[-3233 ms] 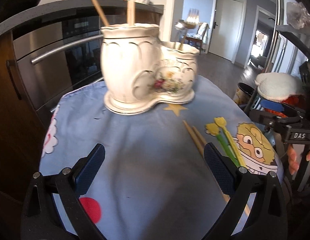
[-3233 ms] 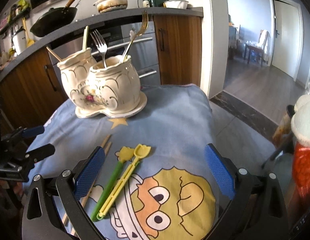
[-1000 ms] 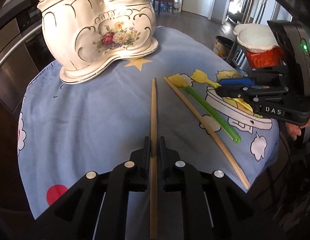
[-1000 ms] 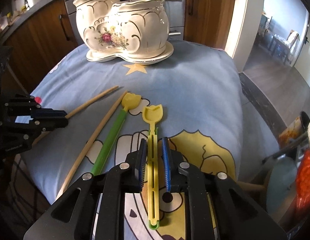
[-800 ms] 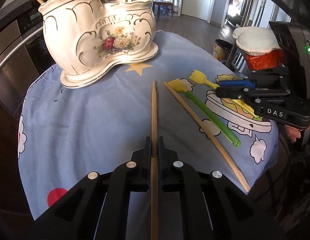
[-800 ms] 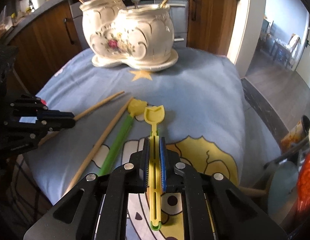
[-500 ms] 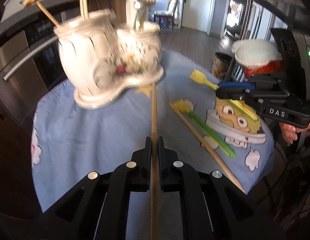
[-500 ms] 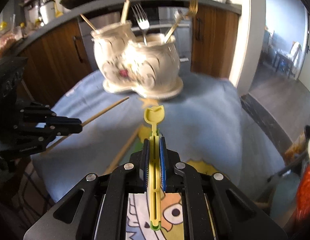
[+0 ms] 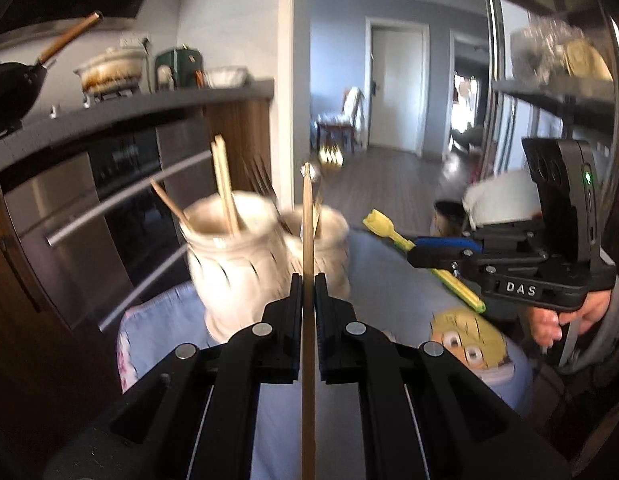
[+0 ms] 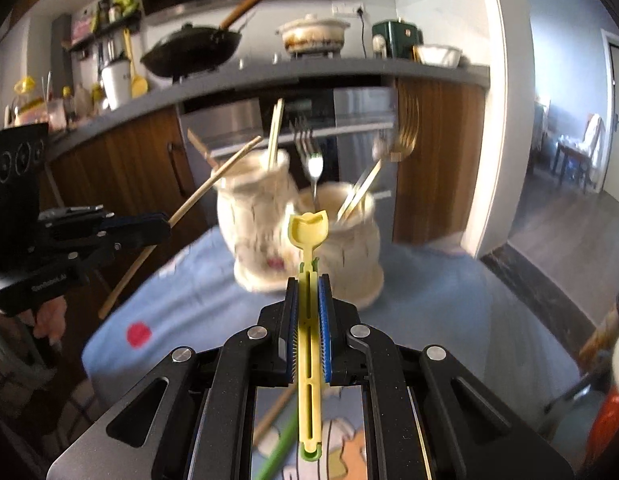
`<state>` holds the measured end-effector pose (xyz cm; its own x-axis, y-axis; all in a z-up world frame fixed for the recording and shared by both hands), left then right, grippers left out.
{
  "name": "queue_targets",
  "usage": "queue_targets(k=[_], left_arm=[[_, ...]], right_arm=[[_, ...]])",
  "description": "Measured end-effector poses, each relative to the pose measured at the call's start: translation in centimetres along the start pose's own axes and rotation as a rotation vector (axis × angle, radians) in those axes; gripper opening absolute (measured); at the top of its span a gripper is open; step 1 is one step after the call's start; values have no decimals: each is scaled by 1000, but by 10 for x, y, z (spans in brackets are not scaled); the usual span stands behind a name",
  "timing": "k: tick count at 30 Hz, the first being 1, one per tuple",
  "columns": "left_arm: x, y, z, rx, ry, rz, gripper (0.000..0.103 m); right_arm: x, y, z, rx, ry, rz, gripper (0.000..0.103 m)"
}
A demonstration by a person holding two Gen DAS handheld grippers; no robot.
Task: Organize utensils
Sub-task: 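Carry the chopstick and yellow spatula up over the utensil holder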
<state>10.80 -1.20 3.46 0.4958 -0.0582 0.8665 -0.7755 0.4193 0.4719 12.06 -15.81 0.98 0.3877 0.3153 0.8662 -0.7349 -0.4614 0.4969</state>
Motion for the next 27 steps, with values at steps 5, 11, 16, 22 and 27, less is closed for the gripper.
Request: queue_targets(k=[5,11,16,22,27], left_arm=[[43,-1,-25,-7,94,142,6],[85,-17,-44,-31,165,255,6],[112,-33,-42,-66,184,318,6],[126,-51,-40,-60,172,357,6],[126,-66,-40,-10,141,367,6]], right_arm=[[38,-4,15,-5,-40,103,11],[73,-19,37,-20,-114,205,11],[87,-36,51,14,-192,253,11],[93,-58,59,15,-229,282,11],[91,-78,60,21,-247,279,11]])
Point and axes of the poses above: each gripper's, at about its wrist camera, not at the fingertips, and y roughly against the way its jaws point, z to its right, x to its top, the point moved 10 cm from there along -y, roughly the way its jaws point, and after that the axes turned 11 degrees about y, right-handed, at the moved point
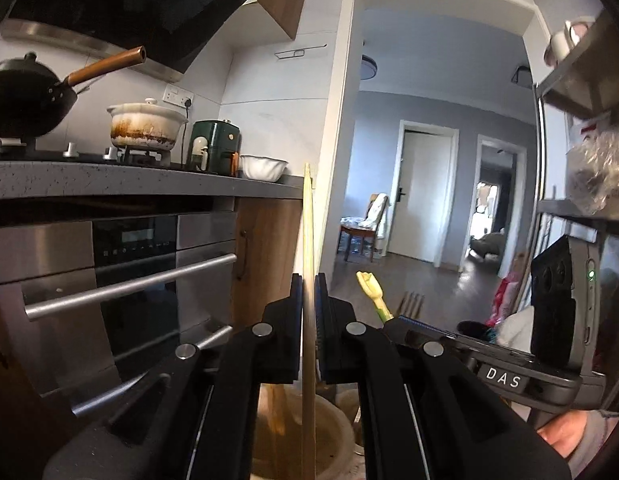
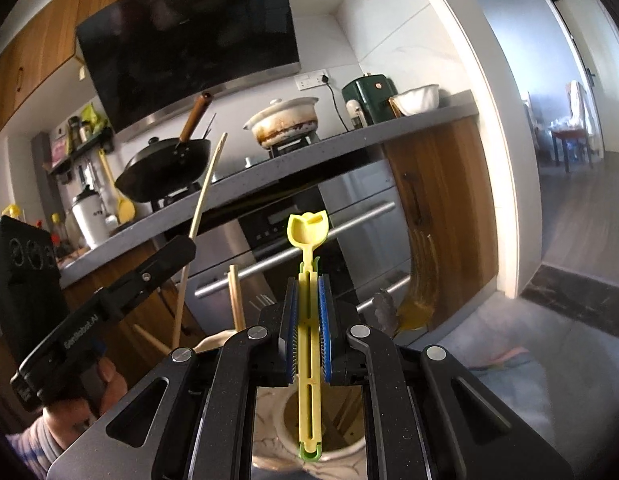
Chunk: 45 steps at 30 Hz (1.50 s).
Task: Organize utensils
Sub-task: 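Carry the chopstick and yellow spatula up over the utensil holder, then drop the chopstick into the tall cup with left while right drops spatula into small cup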
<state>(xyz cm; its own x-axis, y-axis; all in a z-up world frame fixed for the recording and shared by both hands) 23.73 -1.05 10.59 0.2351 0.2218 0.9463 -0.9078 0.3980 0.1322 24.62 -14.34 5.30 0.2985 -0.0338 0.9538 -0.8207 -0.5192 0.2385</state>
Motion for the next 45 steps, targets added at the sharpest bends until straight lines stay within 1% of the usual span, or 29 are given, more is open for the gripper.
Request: queue_targets(k=[5,7,11,17,25,36,39,40,41,45], left_arm=[[-6,-5,2,42,-61,35,6],[-9,-8,1,58,-78,47,6],[-18,-9,2,68,-107,45,6],[-25,-3,0,67,-113,30,6],[-33,6,11,62,-187,16,6],[-32,2,6,78,-177,9,6],[-33,1,7,72,-168,1,7],[-33,1,7,72,-168,1,9],[-33,1,7,75,-169,1,13],[-32,0,7,72,-165,5,17]], right_arm=[[-5,-11,-1,-12,5,18,11],[-8,-12,-2,-28,15,37,11],[-15,-16,-7,-55,62,50,11],[-29,-17,-7,-62,85,28,11],[-43,-9,-6,-59,102,-8,11],[-55,-2,-4,-59,111,-52,11],[-57,-1,-3,-56,108,-60,11],[-57,-1,-3,-56,108,-61,11],[-58,-1,-3,-55,109,-62,11],[-58,-1,-3,-57,106,-68,11]])
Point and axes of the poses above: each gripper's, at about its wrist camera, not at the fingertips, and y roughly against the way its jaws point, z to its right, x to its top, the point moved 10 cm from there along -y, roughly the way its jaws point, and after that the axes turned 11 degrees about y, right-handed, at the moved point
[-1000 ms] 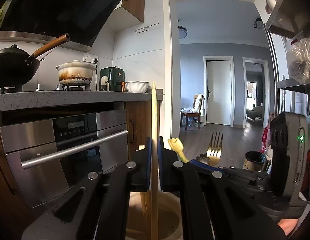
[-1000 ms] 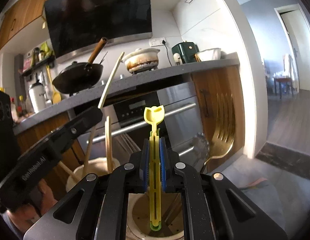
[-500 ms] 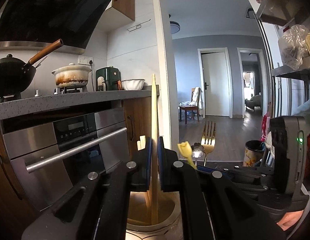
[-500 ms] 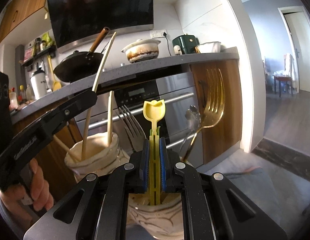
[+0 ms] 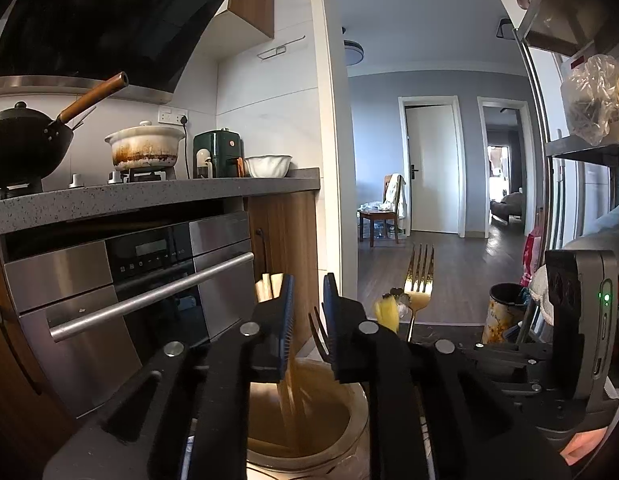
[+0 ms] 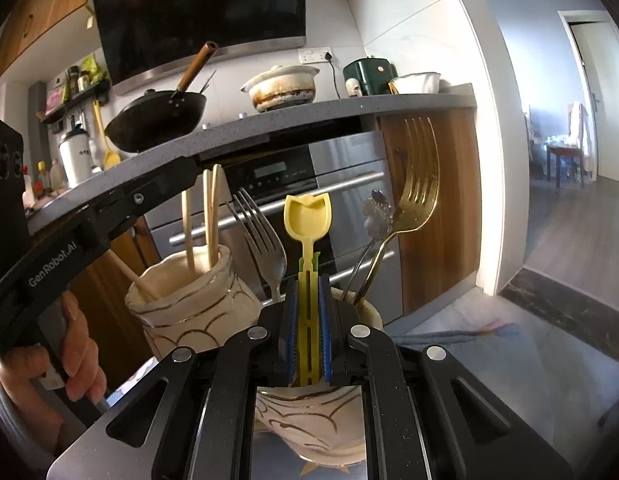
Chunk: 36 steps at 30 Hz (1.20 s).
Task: Organize utensils
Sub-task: 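Drop the chopstick into the tall cup with left while right drops spatula into small cup, then move both open grippers back down to the last chopstick and green spatula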
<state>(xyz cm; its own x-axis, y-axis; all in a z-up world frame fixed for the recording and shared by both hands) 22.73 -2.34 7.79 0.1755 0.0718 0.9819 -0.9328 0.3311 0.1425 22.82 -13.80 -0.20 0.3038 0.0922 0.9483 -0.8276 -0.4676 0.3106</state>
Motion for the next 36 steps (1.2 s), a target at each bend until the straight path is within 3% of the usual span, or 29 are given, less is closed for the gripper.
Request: queue_targets(k=[3,6,9,11,14,16,17,19,22,27,36], left_arm=[[4,1,2,-7,-4,5,20],[9,2,5,-9,-16,12,20],[15,7,6,-13,-14,19,27],[22,13,7,-15,-10,32,44],[33,26,6,-7,-5,50,57],[41,34,5,-2,1,61,68],[43,39,5,4,4,67,77],[50,50,3,12,11,79,86],[55,66,2,24,16,85,97],[56,90,1,28,27,72,97],[29,120,-6,48,47,-2,98]], right_arm=[[1,1,0,3,-1,-1,24],[4,6,0,-3,3,9,24],[9,17,2,-4,-1,19,34],[12,24,3,-9,2,26,41],[18,40,4,-19,12,35,55],[23,55,5,-28,18,49,76],[24,60,5,-30,19,54,81],[30,76,6,-43,23,73,94],[34,95,8,-68,23,91,97],[37,119,13,-114,31,98,98],[21,143,9,-152,60,65,98]])
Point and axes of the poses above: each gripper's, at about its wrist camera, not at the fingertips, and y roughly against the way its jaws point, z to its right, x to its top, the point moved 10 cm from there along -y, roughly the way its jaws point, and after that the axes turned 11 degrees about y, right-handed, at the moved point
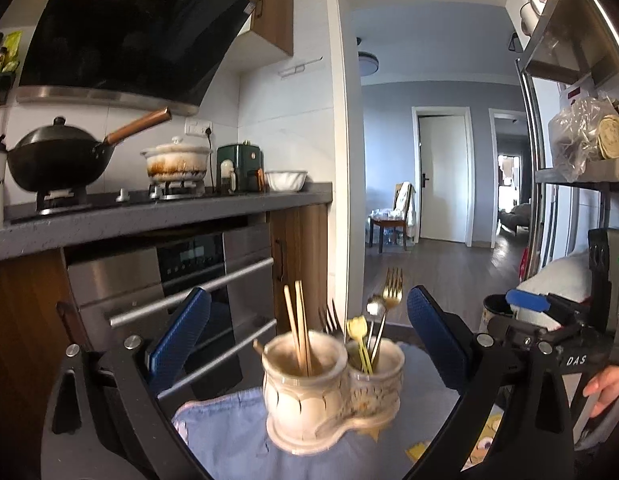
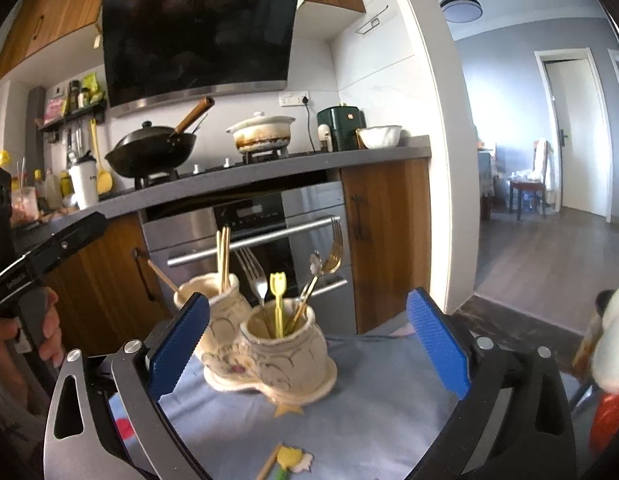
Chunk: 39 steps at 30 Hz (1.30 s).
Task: Organize utensils
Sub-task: 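Move both open grippers back down to the last chopstick and green spatula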
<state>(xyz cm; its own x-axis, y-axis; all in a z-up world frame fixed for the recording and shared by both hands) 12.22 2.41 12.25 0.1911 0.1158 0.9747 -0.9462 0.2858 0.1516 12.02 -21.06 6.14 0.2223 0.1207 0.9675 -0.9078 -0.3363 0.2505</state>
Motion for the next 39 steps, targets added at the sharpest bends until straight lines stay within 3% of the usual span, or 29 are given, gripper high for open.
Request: queue_targets(k=[5,10,18,28,39], left_arm=[[-35,4,-9,9,47,-86,98],[-84,-1,-17,56,30,-211,98],[-144,-3,-28,84,38,-347,98],[-180,-9,-21,75,52,-449,98],[-204,-11,-14,64,43,-520,98]], right_arm=[[-20,6,-2,-10,17,-52,98],[-51,3,2,-55,48,-146,98],[-92,-3,2,-54,30,-240,98],[-139,-20,-16,-28,81,-411,98],[-167,-23,-30,24,100,-512,98]])
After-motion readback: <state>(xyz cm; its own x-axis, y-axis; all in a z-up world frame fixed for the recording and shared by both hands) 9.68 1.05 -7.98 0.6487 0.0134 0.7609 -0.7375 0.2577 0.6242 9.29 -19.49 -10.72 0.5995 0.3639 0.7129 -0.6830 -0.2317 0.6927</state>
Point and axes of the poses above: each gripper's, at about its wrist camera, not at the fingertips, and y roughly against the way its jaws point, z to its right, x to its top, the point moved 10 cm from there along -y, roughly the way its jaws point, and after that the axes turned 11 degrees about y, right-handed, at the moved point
